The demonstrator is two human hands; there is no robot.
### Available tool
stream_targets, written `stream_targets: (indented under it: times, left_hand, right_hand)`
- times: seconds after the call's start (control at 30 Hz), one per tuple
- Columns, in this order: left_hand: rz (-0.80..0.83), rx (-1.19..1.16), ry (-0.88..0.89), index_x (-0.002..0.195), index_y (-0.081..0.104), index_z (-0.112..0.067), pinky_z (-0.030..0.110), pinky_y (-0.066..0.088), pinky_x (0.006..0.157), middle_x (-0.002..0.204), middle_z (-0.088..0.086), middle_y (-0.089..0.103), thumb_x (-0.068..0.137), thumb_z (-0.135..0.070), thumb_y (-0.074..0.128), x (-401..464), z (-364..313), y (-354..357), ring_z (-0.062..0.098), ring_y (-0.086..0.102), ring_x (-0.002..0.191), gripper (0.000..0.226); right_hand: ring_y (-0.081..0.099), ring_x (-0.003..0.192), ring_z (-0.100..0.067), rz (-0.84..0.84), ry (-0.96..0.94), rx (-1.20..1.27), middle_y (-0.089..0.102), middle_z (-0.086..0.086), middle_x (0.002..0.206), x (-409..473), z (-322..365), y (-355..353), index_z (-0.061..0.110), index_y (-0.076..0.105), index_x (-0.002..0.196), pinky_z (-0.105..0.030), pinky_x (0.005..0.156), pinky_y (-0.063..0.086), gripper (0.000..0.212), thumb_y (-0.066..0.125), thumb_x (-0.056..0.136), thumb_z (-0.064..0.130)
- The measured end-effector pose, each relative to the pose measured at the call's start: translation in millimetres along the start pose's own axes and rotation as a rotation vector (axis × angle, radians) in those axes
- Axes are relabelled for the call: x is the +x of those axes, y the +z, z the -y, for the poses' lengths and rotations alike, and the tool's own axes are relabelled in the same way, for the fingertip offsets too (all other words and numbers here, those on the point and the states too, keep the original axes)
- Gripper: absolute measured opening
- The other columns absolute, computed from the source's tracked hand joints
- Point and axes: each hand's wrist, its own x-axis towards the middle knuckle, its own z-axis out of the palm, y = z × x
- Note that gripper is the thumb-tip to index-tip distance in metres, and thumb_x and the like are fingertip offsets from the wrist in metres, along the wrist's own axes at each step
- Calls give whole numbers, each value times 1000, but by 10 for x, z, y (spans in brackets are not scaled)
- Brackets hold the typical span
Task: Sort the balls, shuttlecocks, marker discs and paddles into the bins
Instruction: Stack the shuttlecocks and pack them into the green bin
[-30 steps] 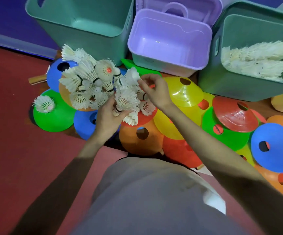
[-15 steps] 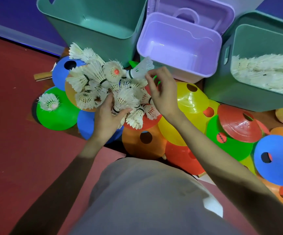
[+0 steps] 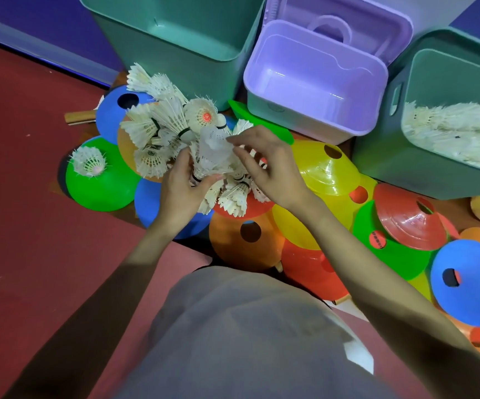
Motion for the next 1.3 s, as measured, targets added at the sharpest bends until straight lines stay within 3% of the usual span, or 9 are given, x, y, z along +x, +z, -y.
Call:
stream_targets:
  times: [0.13, 0.3, 0.47, 0.57, 0.77, 0.9, 1.07, 1.2, 1.3]
  left_hand:
    - [-60, -30, -22, 119, 53, -12, 41, 53, 91, 113, -3, 66, 81, -25, 78, -25, 55, -83, 12, 64, 105, 47]
    - [-101, -47, -11, 122, 54, -12, 33, 53, 92, 113, -10, 64, 81, -21, 77, -83, 95, -149, 13, 64, 107, 48]
    - [-90, -20, 4, 120, 53, -10, 25, 51, 89, 109, -15, 62, 81, -23, 77, -114, 140, -169, 8, 62, 104, 47]
    - [-81, -23, 7, 124, 53, -11, 12, 46, 88, 112, -19, 60, 81, -23, 77, -122, 143, -172, 0, 60, 106, 51]
    - [-53, -25, 28, 124, 54, -12, 12, 46, 88, 112, -22, 60, 83, -21, 76, -89, 109, -161, -8, 57, 106, 48]
    - [-36, 40, 47, 111, 57, -7, 3, 38, 70, 88, -24, 57, 82, -18, 76, -60, 85, -107, -20, 52, 82, 37]
    - [-2, 64, 80, 115, 56, -10, 10, 44, 70, 95, -21, 60, 80, -29, 77, -4, 27, -75, -12, 55, 83, 45]
    - [24, -9, 73, 118, 56, -17, 31, 54, 83, 102, -18, 64, 75, -33, 79, 23, 15, -110, 3, 63, 97, 51]
    - [10, -102, 24, 119, 55, -27, 43, 55, 85, 107, -11, 68, 72, -38, 77, 49, 71, -149, 11, 66, 100, 52]
  right_hand:
    - [55, 82, -7, -112, 146, -13, 57, 3, 96, 23, -171, 62, 9, 67, 107, -26, 72, 49, 20, 52, 94, 10]
    - [48, 107, -30, 206, 198, -274, 48, -12, 114, -42, -448, 192, 11, 65, 118, -36, 88, 45, 41, 61, 77, 8]
    - [46, 108, -31, 247, 152, -360, 47, -14, 121, -76, -527, 259, 17, 75, 98, -39, 85, 45, 25, 71, 77, 5]
    - [49, 105, -30, 121, 171, -280, 52, -12, 114, -83, -484, 220, 12, 75, 96, -38, 85, 45, 15, 71, 81, 12]
    - [56, 94, -25, -371, 142, -60, 52, -7, 103, -18, -159, 18, 10, 74, 95, -38, 78, 50, 16, 63, 91, 21]
    - [58, 94, -21, -472, 97, 78, 55, -10, 101, 20, 21, -36, 6, 73, 95, -35, 78, 51, 12, 64, 90, 12]
    - [55, 91, -9, -200, 93, 123, 59, -9, 97, -8, 24, 70, 6, 73, 93, -21, 75, 45, 11, 65, 90, 13]
    - [59, 90, -13, -73, 100, 110, 65, -6, 94, -34, 19, 123, 5, 72, 95, -28, 74, 50, 13, 63, 91, 13]
    - [61, 91, -12, -35, 71, 140, 67, -6, 100, 19, 64, 100, 5, 71, 102, -23, 71, 51, 15, 63, 91, 13]
